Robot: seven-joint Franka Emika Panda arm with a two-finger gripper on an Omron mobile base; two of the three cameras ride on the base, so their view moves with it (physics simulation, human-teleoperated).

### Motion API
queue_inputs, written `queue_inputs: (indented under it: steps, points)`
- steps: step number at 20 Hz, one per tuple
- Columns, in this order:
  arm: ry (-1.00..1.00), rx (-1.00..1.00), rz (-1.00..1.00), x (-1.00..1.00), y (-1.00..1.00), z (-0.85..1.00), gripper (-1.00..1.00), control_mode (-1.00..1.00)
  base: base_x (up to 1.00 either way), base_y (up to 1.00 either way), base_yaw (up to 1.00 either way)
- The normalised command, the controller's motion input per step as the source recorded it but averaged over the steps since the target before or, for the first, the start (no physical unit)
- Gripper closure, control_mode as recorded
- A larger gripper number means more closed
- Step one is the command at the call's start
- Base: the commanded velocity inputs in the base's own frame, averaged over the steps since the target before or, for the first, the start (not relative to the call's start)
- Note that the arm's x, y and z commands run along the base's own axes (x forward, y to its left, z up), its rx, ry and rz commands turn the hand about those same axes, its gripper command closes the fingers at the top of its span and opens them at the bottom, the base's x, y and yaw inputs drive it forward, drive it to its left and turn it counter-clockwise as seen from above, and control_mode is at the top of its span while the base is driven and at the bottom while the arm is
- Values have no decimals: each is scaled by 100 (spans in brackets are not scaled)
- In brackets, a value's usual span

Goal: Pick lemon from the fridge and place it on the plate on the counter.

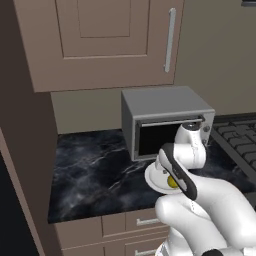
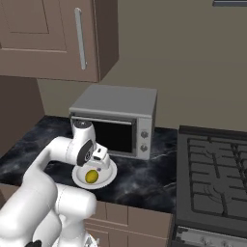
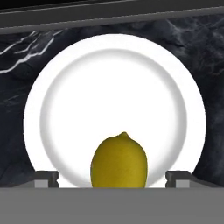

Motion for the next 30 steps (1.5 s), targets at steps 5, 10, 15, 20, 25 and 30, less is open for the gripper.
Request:
queue_inputs:
  steps: [5,10,15,20,25,30]
  points:
    - [0,0,0,2,0,-5,-100,-100,0,0,0]
    - [7,0,0,-8,0,17,-100,-100,0,0,0]
    - [0,0,0,-58,3,54,-100,-100,0,0,0]
    - [-13,-4,0,-90,29,44,-100,-100,0,0,0]
    - [-7,-15,0,-76,75,27,-100,-100,0,0,0]
    - [-8,-15,0,-30,72,19,-100,-100,0,0,0]
